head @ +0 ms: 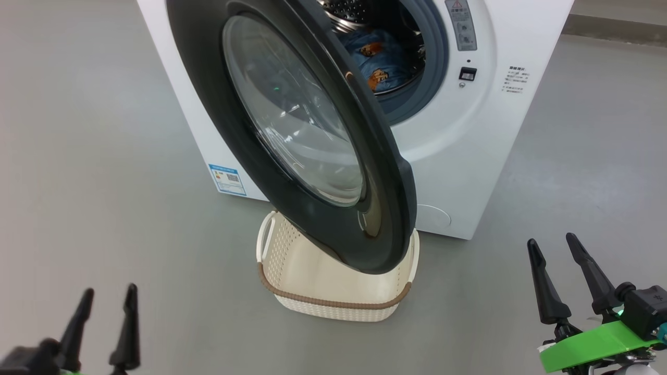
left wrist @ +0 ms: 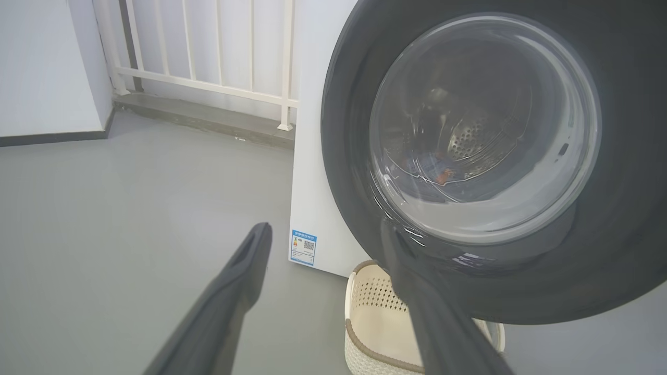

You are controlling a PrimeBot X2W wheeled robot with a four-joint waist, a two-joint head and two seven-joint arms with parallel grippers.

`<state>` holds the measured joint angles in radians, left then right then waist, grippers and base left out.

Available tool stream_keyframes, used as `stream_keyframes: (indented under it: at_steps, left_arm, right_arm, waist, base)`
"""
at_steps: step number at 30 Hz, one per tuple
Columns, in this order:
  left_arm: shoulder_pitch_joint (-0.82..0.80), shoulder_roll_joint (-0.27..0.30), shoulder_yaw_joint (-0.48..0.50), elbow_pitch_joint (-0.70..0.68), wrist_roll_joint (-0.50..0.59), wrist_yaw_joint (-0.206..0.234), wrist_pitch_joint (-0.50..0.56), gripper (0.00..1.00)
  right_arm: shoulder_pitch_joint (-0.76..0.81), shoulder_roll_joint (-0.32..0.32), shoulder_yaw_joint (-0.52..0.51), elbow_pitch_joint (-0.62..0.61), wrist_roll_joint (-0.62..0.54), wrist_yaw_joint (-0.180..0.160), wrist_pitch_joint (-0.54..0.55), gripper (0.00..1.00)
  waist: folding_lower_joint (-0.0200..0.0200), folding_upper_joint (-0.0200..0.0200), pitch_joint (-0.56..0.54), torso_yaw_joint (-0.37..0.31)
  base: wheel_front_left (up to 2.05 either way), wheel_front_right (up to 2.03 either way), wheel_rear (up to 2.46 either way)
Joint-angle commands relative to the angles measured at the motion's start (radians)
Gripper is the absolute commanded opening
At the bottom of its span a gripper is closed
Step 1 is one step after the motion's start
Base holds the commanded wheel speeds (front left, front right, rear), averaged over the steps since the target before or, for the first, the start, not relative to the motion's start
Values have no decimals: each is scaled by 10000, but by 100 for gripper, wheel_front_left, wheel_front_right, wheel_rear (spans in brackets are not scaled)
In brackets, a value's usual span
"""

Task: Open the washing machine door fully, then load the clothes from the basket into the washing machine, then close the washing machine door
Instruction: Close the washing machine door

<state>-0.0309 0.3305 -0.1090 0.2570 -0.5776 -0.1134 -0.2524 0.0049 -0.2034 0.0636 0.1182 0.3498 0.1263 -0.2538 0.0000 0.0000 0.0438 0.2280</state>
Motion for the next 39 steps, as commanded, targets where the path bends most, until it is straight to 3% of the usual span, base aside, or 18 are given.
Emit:
stream_keyframes:
  at_steps: [1, 11, 19, 31, 32, 34, 35, 39]
  left_arm:
    - [-99, 113, 525, -272, 564, 51, -91, 100]
    - [294, -1322, 1692, -101, 2800, -107, -92, 100]
    - [338, -1659, 2014, 96, 3252, -165, -93, 100]
    - [317, -1613, 1760, 10, 3167, -171, -93, 100]
    - [307, -1614, 1744, 14, 3163, -171, -93, 100]
    - [291, -1634, 1719, 17, 3158, -171, -93, 100]
    - [284, -1648, 1712, 9, 3162, -171, -93, 100]
    - [296, -1708, 1731, -39, 3213, -172, -93, 100]
  right_arm:
    - [-400, -249, 252, -216, -33, 44, -80, 100]
    - [-641, -279, 315, -186, -32, 44, -80, 100]
    - [-716, -281, 299, -160, -32, 44, -80, 100]
    - [-1051, -200, 525, 200, 23, 44, -80, 100]
    - [-1135, -178, 559, 286, 44, 44, -80, 84]
    - [-1358, -137, 642, 469, 110, 44, -80, 19]
    - [-1484, -113, 677, 558, 136, 44, -80, 0]
    - [-1961, -65, 954, 710, 226, 44, -80, 0]
  waist:
    - [0, 0, 23, -26]
    - [0, 0, 231, -123]
    - [0, 0, 256, -160]
    - [0, 0, 208, 17]
    - [0, 0, 211, 41]
    - [0, 0, 219, 92]
    - [0, 0, 216, 118]
    - [0, 0, 117, 260]
  base:
    - [0, 0, 0]
    - [0, 0, 0]
    - [0, 0, 0]
    - [0, 0, 0]
    - [0, 0, 0]
    - [0, 0, 0]
    - [0, 0, 0]
    - [0, 0, 0]
